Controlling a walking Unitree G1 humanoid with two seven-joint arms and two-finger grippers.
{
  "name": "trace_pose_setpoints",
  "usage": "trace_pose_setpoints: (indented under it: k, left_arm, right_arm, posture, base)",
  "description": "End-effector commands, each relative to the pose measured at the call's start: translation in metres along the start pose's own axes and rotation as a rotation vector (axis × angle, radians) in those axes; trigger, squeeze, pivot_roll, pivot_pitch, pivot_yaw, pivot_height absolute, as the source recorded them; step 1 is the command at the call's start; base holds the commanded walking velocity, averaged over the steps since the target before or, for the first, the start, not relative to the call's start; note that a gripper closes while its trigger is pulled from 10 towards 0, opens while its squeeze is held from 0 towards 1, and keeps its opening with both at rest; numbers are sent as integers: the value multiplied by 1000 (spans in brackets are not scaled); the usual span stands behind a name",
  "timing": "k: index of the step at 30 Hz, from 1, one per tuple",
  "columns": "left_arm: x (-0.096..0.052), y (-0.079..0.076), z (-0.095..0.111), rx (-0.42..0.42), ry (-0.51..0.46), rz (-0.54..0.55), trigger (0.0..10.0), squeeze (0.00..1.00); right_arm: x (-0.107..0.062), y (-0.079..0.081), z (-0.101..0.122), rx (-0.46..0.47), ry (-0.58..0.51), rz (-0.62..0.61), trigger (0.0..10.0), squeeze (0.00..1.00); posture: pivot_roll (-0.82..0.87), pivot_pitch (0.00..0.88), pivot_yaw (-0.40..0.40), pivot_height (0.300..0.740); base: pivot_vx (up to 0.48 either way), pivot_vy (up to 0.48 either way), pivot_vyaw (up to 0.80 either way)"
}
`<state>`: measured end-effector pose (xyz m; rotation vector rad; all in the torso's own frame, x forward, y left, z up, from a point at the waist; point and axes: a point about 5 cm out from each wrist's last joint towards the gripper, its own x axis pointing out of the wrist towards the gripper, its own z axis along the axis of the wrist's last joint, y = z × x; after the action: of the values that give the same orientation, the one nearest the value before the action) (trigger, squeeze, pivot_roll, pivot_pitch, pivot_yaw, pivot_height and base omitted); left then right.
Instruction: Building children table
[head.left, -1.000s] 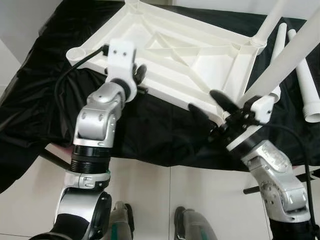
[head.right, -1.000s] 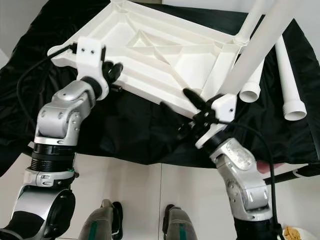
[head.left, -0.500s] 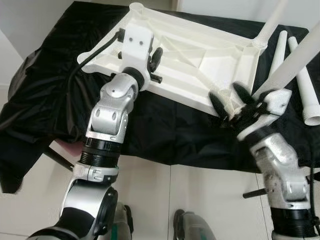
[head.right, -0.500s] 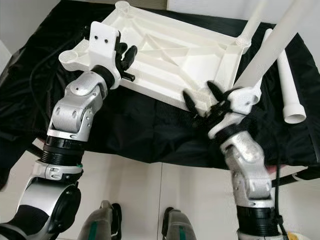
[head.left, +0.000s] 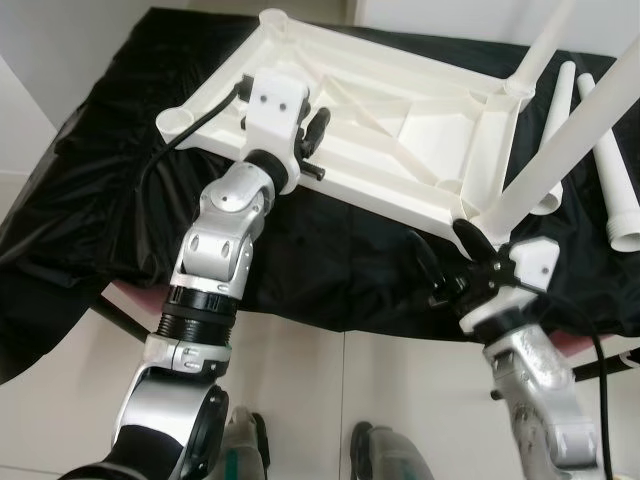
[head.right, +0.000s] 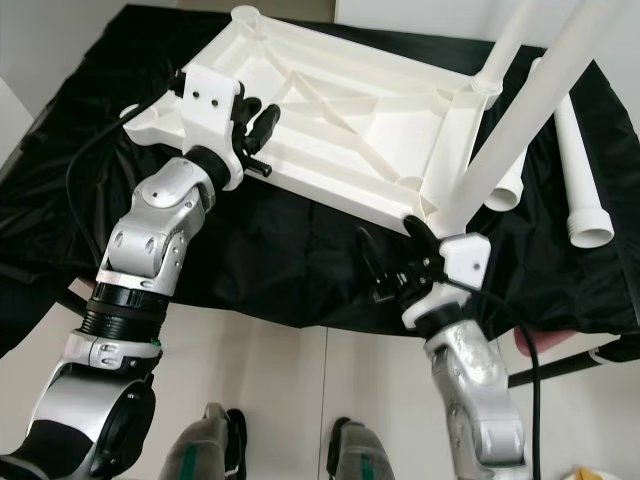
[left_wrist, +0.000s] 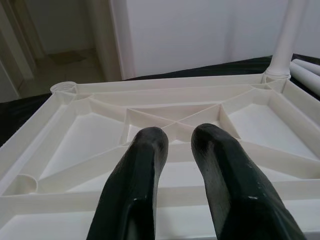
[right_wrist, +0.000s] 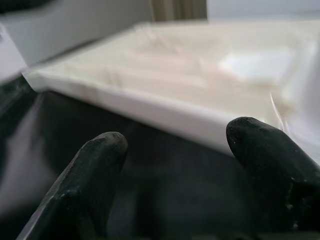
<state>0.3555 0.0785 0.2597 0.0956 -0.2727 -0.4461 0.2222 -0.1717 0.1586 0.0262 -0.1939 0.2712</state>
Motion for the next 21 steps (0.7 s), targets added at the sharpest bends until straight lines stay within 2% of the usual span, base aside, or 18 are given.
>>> trace_pose_setpoints:
  k: [1,2,5,9,11,13,14,16,17,18,19,20,21]
  left_arm:
    - [1,2,-4,29,8,37,10000,0]
    - [1,2,-4,29,8,37,10000,0]
    - [-1,9,-12,41,33,72,10000,0]
    - [-2,10,-14,33,37,80,10000,0]
    - [-5,13,-17,23,45,92,10000,0]
    - [-5,13,-17,23,45,92,10000,0]
    - [-7,14,-18,19,49,100,10000,0]
    - [-9,15,-19,12,51,105,10000,0]
    - [-11,14,-22,4,59,109,10000,0]
    - [-11,14,-22,4,59,109,10000,0]
    - [-13,13,-24,-3,67,110,10000,0]
    - [-13,13,-24,-3,67,110,10000,0]
    - [-14,9,-26,-3,69,102,10000,0]
  right_arm:
    - [-5,4,1,-16,-7,6,10000,0]
    - [-5,4,1,-16,-7,6,10000,0]
    - [-20,1,-6,-25,26,-55,10000,0]
    - [-23,0,-6,-45,23,-89,10000,0]
    - [-29,-4,-5,-80,11,-181,10000,0]
    - [-29,-4,-5,-80,11,-181,10000,0]
    - [-32,-7,-6,-85,12,-243,10000,0]
    - [-33,-9,-5,-104,8,-292,10000,0]
    - [-32,-16,-3,-125,-5,-345,10000,0]
    - [-32,-16,-3,-125,-5,-345,10000,0]
    - [-29,-22,-1,-129,-21,-384,7412,0]
    - [-29,-22,-1,-129,-21,-384,7412,0]
    - [-24,-27,1,-129,-36,-403,0,0]
  posture:
    - [-63,117,40,740]
    - [-63,117,40,740]
    - [-68,114,46,740]
    - [-68,112,46,740]
    - [-68,110,47,740]
    - [-68,110,47,740]
    - [-66,109,46,740]
    - [-65,109,44,740]
    - [-60,106,39,740]
    - [-60,106,39,740]
    - [-60,106,39,740]
    - [-60,106,39,740]
    - [-55,105,35,740]
  base:
    - [0,0,0]
    - [0,0,0]
    - [0,0,0]
    - [0,0,0]
    - [0,0,0]
    - [0,0,0]
    - [0,0,0]
    - [0,0,0]
    - [0,0,0]
    - [0,0,0]
    - [0,0,0]
    - [0,0,0]
    - [0,0,0]
